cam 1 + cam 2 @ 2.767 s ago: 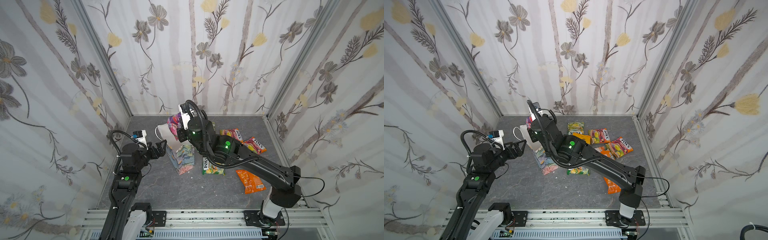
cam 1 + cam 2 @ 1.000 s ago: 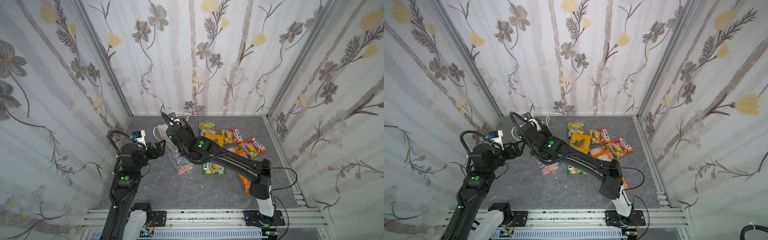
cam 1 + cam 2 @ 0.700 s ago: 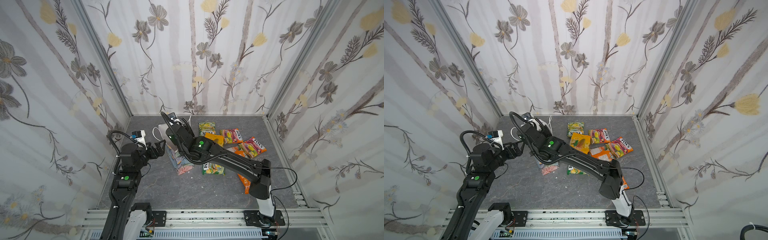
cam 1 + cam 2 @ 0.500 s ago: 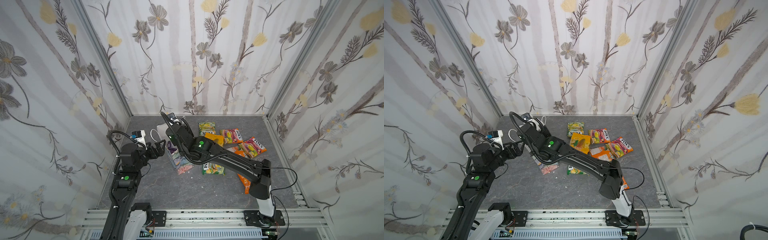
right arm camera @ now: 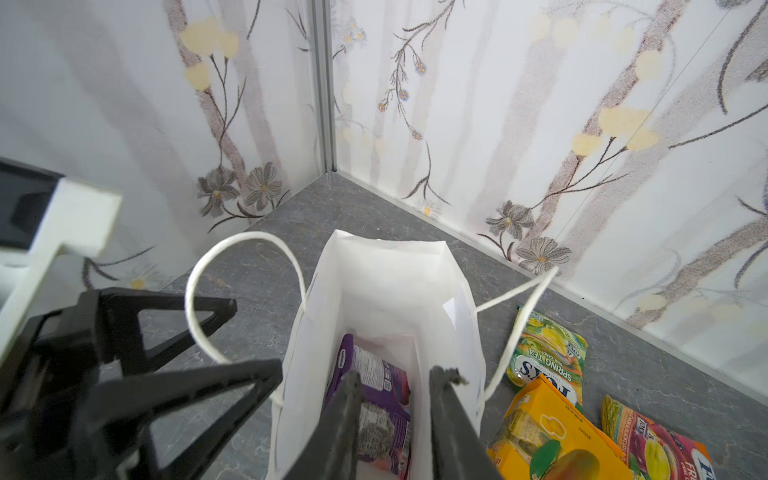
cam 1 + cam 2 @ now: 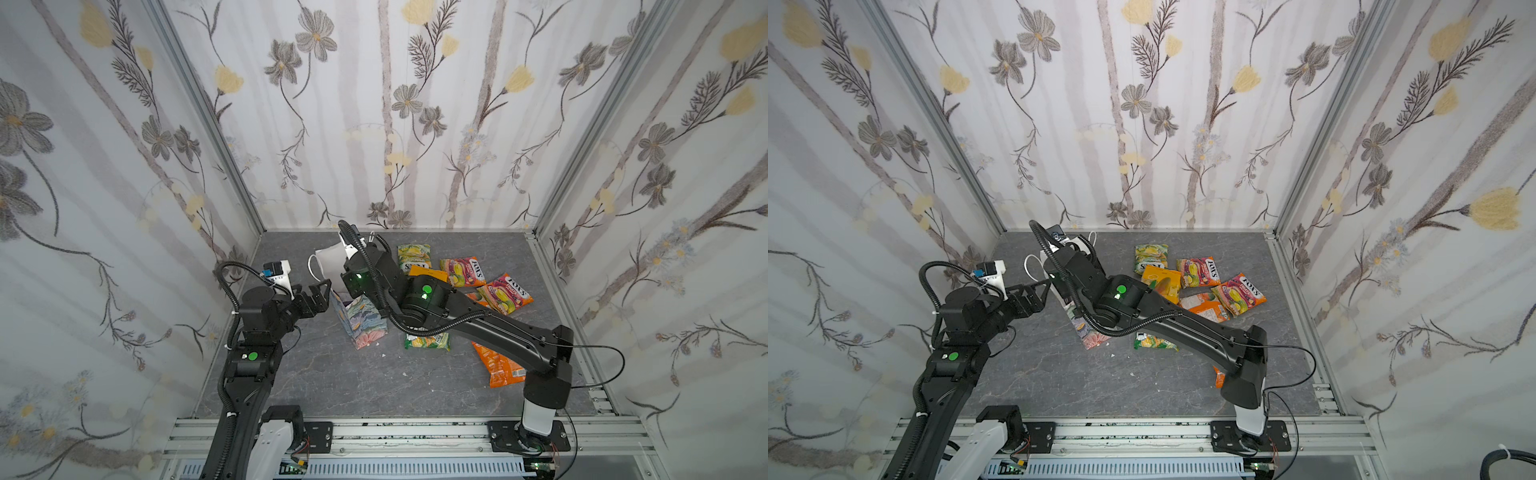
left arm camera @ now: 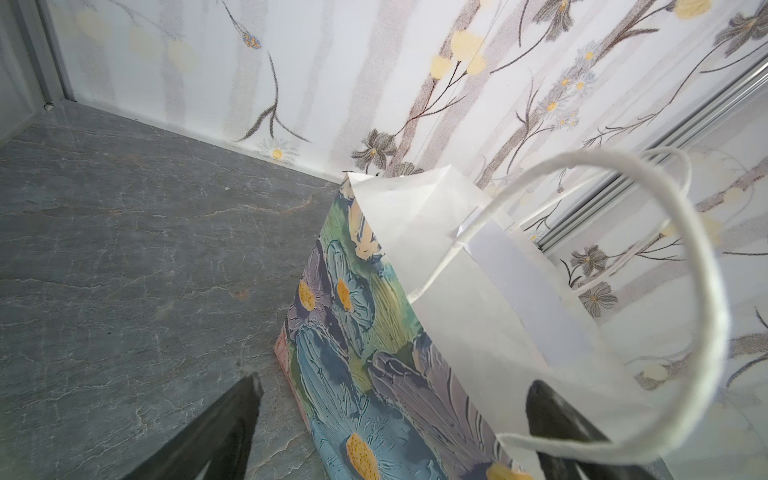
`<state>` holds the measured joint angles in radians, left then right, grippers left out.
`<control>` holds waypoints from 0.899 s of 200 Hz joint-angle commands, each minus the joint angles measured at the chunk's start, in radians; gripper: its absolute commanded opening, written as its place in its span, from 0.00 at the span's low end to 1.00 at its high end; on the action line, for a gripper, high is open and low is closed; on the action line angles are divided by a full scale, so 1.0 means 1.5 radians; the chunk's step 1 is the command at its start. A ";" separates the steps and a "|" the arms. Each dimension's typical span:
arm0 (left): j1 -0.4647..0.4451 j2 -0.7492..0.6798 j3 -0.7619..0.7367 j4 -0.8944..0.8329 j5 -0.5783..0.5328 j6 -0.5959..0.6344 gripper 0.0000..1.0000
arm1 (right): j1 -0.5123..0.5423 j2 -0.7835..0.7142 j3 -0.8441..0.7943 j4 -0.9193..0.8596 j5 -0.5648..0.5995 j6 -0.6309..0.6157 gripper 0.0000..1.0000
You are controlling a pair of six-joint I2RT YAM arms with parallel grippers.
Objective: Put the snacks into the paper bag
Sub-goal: 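Withdraw the right gripper from the bag toward the orange chip bag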
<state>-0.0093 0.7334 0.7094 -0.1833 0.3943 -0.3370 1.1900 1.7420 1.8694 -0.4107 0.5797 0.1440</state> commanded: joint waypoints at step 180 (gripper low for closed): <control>0.007 -0.005 -0.001 0.020 -0.007 0.002 1.00 | -0.152 -0.429 -0.601 -0.170 0.060 0.363 0.49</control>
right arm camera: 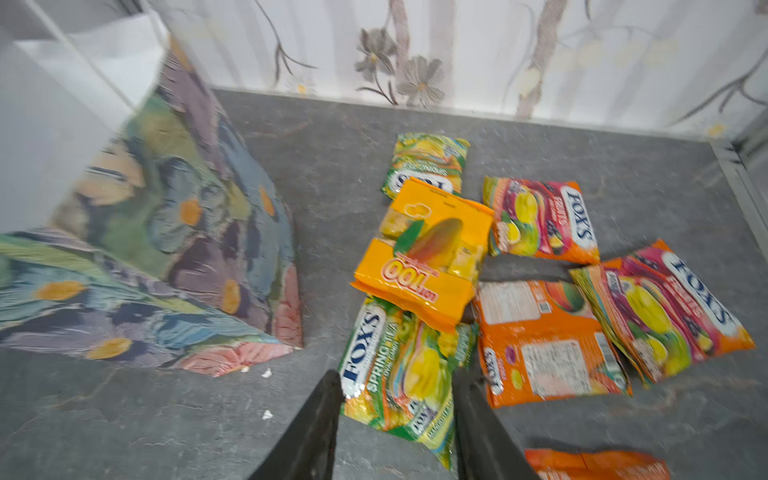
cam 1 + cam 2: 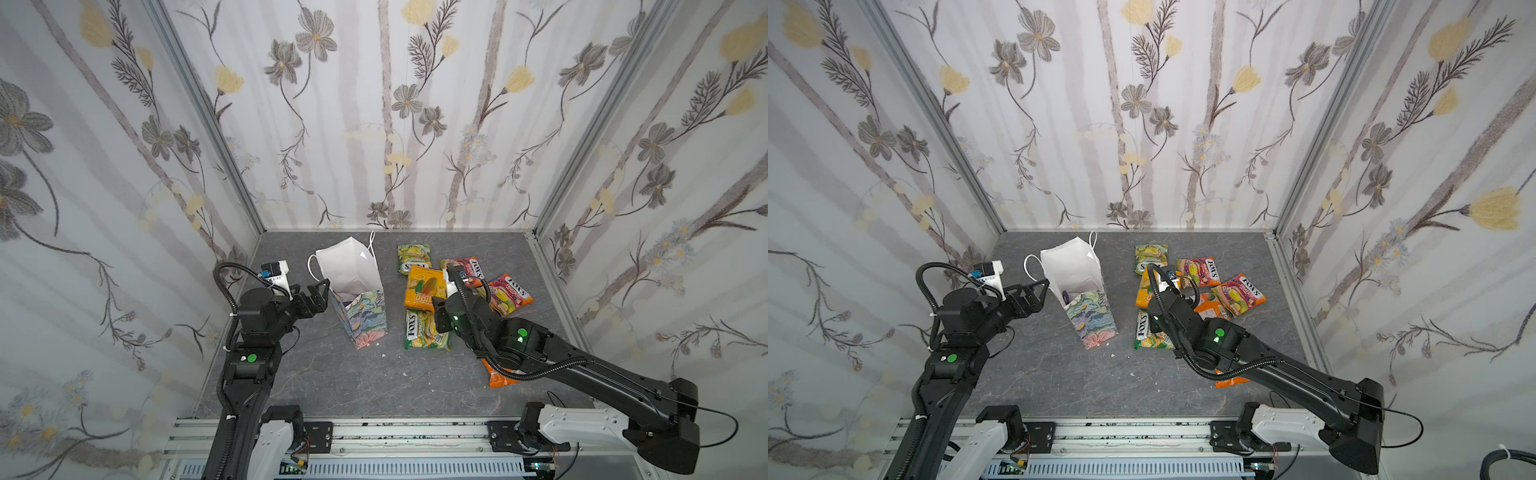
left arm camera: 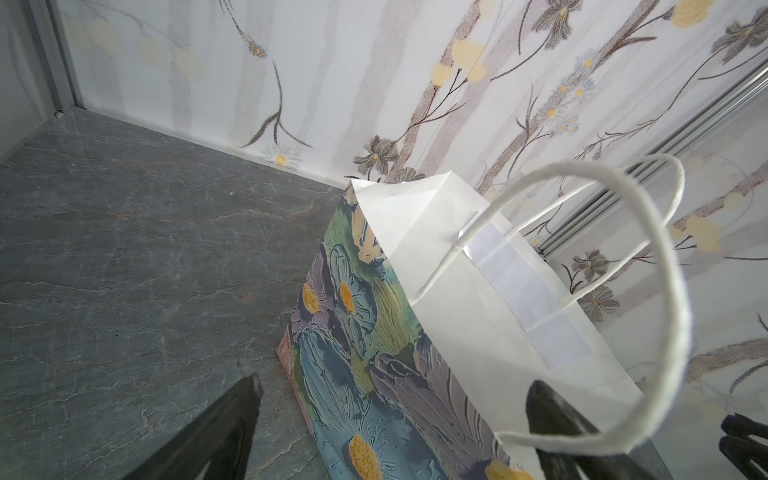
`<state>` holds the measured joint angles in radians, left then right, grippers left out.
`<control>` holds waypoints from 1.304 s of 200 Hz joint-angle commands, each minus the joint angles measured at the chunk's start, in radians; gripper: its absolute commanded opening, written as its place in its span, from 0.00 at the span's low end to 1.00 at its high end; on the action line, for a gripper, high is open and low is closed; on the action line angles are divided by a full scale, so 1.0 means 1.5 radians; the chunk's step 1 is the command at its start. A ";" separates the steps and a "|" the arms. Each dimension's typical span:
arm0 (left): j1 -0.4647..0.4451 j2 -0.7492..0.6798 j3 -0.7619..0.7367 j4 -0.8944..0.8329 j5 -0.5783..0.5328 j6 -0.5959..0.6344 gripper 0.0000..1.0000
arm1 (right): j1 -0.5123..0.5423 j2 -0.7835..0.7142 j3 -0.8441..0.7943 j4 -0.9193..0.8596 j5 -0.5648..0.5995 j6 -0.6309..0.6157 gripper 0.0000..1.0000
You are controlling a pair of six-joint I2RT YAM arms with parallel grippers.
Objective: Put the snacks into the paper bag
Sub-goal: 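Withdraw the right gripper from the bag toward the orange chip bag, then lower the right gripper onto the orange chip bag and pinch its edge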
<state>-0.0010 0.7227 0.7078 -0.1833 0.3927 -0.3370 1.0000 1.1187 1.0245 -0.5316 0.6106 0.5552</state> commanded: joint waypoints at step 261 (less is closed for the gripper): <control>0.005 0.009 0.000 0.022 0.000 0.000 1.00 | -0.230 -0.095 -0.389 0.023 -0.114 0.217 0.56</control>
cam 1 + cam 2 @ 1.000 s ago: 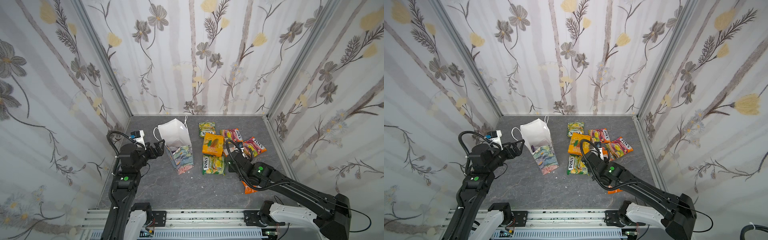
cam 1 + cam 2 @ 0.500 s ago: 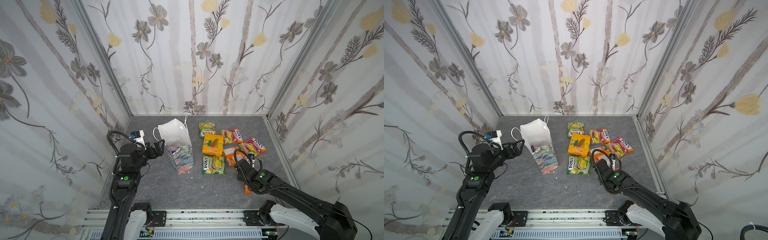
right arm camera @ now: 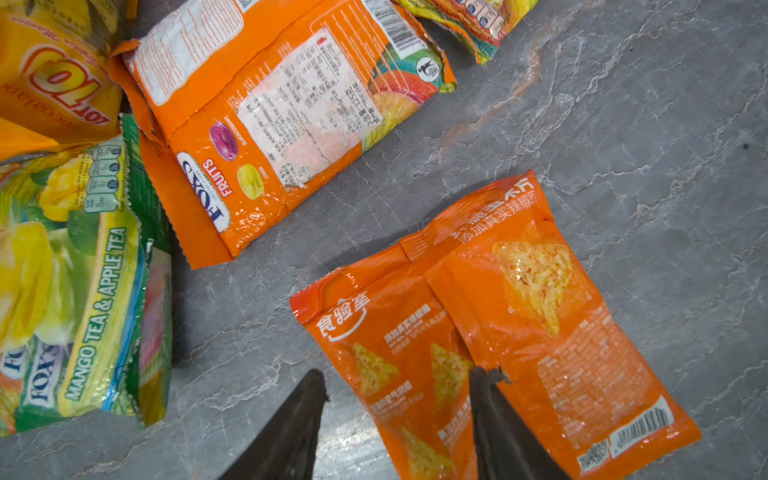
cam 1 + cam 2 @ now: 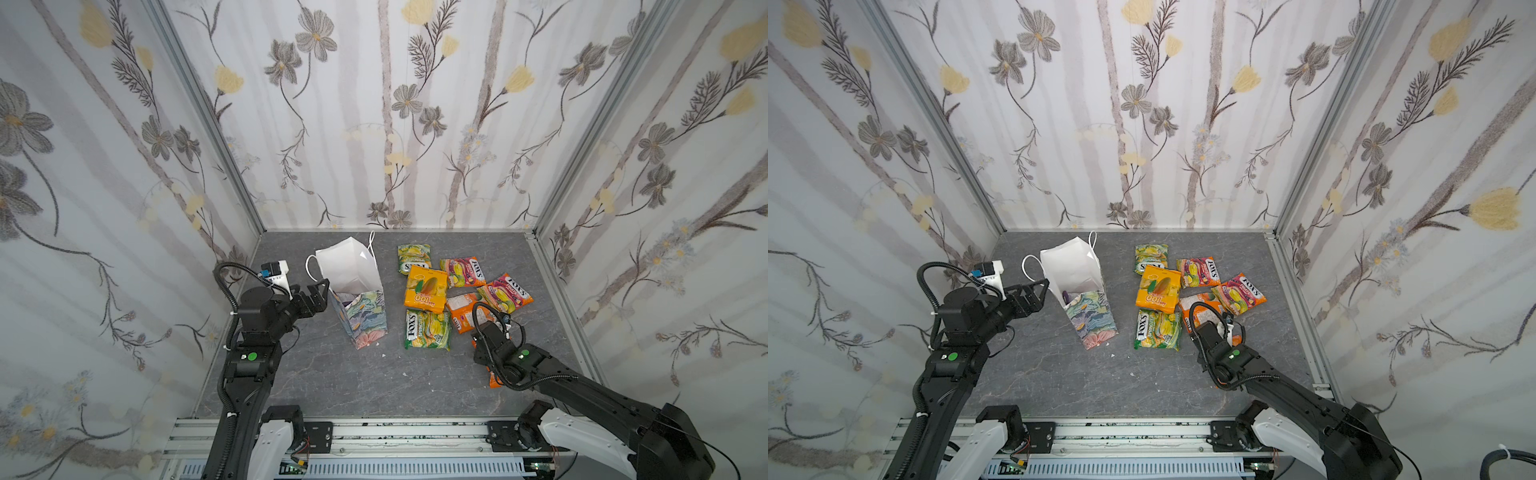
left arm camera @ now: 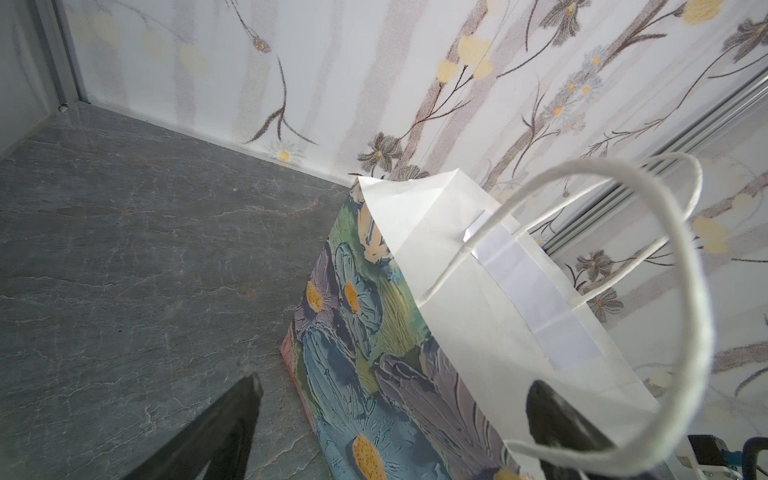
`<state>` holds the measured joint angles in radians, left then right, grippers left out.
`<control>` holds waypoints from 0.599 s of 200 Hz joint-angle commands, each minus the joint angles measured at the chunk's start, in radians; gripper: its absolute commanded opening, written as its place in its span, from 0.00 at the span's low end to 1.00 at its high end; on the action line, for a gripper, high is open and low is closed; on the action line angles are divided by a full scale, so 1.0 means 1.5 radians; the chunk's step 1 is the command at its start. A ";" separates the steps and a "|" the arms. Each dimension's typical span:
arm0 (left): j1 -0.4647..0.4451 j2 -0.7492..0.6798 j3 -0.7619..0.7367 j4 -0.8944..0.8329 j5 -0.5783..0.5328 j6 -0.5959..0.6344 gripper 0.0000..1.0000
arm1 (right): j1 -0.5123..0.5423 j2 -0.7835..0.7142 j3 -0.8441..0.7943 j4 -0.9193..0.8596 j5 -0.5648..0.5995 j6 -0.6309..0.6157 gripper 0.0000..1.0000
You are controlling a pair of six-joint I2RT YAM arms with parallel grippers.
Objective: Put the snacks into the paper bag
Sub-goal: 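Lower the right gripper onto the orange chip bag and pinch its edge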
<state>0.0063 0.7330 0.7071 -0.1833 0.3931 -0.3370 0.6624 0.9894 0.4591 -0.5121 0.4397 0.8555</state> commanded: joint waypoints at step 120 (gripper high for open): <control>0.002 0.014 0.002 0.017 0.005 0.000 1.00 | -0.013 -0.030 -0.061 0.030 -0.004 0.048 0.41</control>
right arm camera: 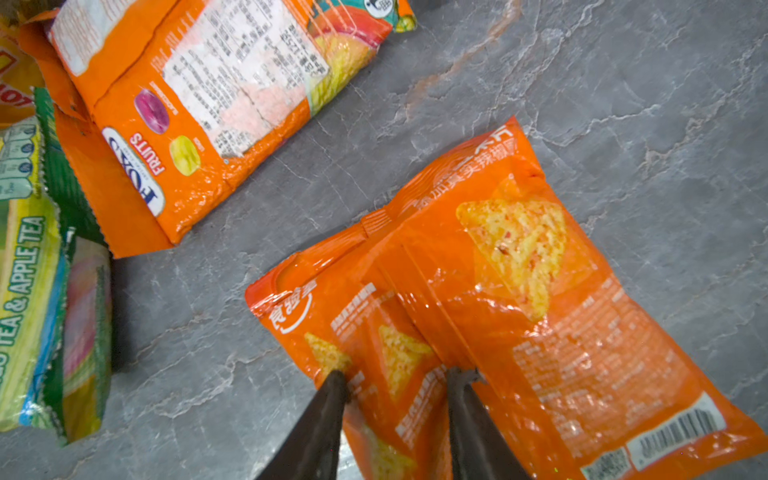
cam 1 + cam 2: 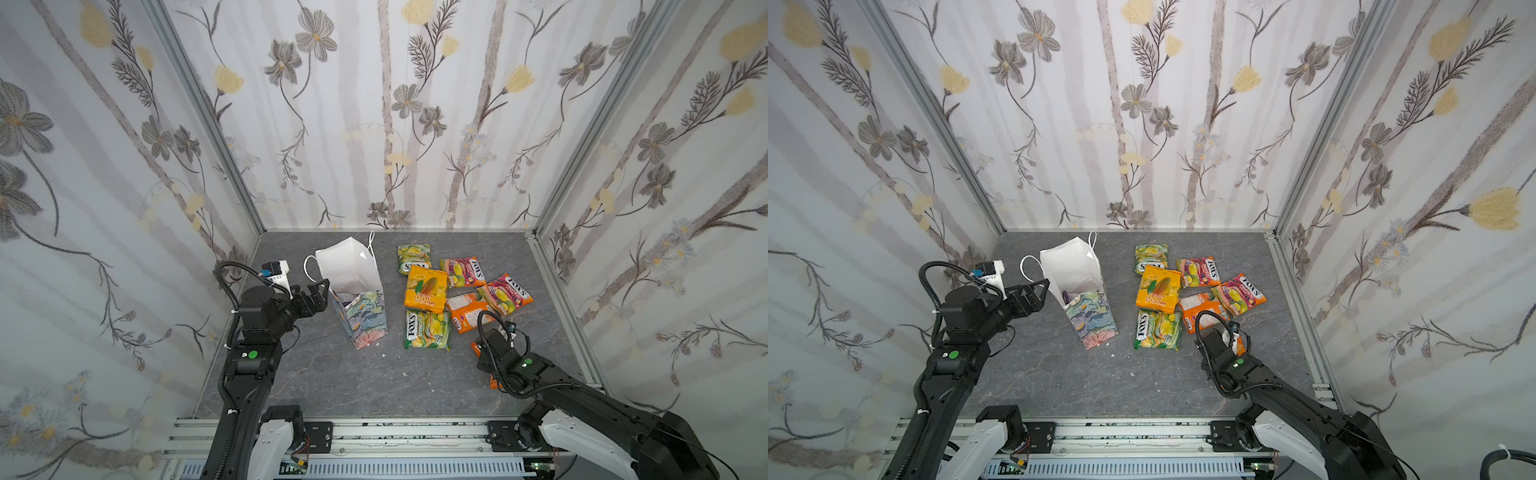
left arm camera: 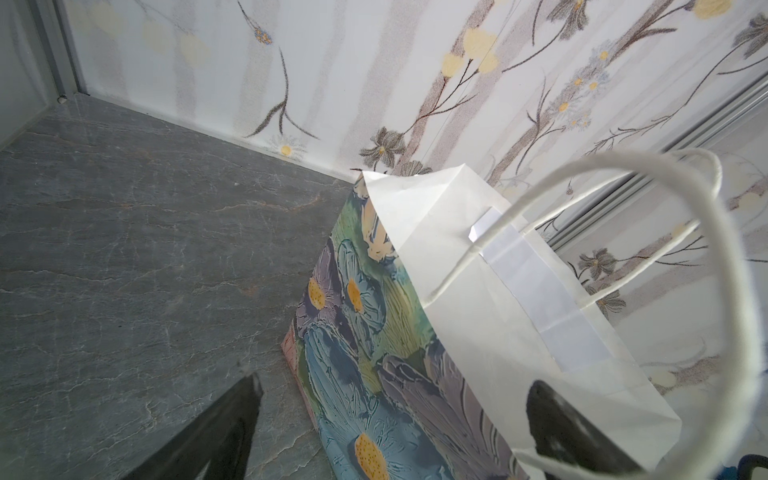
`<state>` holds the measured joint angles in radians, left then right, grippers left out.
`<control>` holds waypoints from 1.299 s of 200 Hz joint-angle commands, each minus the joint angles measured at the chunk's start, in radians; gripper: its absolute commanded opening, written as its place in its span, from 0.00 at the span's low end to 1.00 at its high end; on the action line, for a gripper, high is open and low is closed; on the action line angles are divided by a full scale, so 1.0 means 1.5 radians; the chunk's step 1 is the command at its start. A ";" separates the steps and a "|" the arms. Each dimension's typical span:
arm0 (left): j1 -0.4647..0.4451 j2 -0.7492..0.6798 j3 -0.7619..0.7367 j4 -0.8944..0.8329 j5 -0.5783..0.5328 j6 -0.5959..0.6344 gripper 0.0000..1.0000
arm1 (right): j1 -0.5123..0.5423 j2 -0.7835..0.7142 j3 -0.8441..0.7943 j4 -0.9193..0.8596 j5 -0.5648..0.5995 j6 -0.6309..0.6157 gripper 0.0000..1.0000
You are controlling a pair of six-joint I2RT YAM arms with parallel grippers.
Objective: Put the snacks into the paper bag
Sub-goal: 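Lower the right gripper onto the orange chip bag and pinch its edge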
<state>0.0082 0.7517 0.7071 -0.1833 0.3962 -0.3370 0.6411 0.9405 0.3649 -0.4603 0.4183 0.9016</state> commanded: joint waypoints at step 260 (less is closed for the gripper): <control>0.001 -0.003 0.001 0.017 0.003 -0.001 1.00 | 0.001 -0.024 0.053 0.044 -0.060 -0.043 0.00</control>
<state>0.0082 0.7498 0.7071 -0.1837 0.3969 -0.3370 0.6403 0.9188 0.4393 -0.4290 0.3534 0.8543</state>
